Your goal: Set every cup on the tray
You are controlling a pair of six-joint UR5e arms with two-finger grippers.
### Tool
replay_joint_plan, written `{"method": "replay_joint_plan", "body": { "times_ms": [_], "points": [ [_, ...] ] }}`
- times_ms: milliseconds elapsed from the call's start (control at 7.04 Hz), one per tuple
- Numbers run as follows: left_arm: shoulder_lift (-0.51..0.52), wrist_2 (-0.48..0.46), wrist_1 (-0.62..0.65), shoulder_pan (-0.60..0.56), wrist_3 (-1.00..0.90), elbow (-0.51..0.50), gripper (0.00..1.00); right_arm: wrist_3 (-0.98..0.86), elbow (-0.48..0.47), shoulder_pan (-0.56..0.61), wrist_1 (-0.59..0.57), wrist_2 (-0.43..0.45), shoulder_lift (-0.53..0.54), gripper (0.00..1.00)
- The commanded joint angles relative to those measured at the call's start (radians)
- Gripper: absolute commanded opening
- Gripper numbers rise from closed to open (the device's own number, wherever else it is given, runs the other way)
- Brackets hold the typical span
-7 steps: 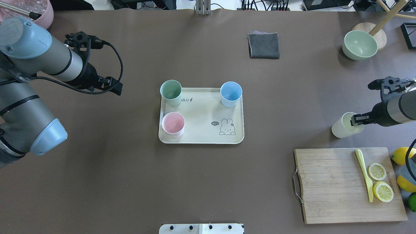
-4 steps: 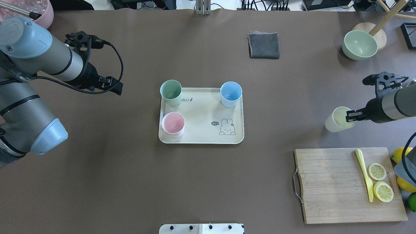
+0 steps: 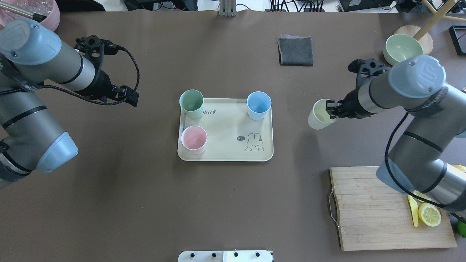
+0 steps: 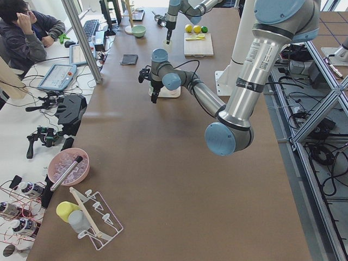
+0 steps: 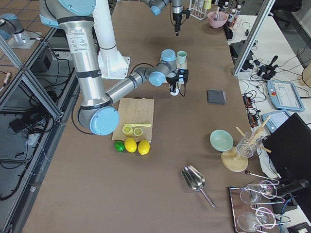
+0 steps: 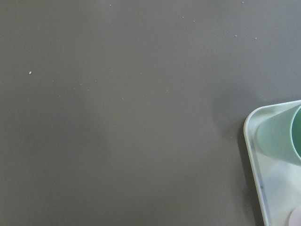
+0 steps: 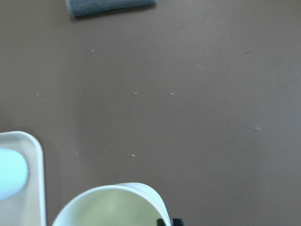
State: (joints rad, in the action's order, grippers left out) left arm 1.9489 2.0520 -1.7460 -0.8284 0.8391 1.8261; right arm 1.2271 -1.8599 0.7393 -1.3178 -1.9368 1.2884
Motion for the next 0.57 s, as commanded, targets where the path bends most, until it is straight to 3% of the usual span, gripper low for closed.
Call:
{"method": "replay_joint_plan", "body": {
  "times_ms": [0,426],
  "points": [
    [0.002,0.000,-0.001,0.002,0.000,-0.008,0.98,0.121,0.008,-0.096,-0.133,0.083,-0.156,0.00],
    [0.004,0.000,-0.001,0.002,-0.003,-0.013,0.98,0.186,0.086,-0.196,-0.136,0.177,-0.245,0.00]
  ]
}}
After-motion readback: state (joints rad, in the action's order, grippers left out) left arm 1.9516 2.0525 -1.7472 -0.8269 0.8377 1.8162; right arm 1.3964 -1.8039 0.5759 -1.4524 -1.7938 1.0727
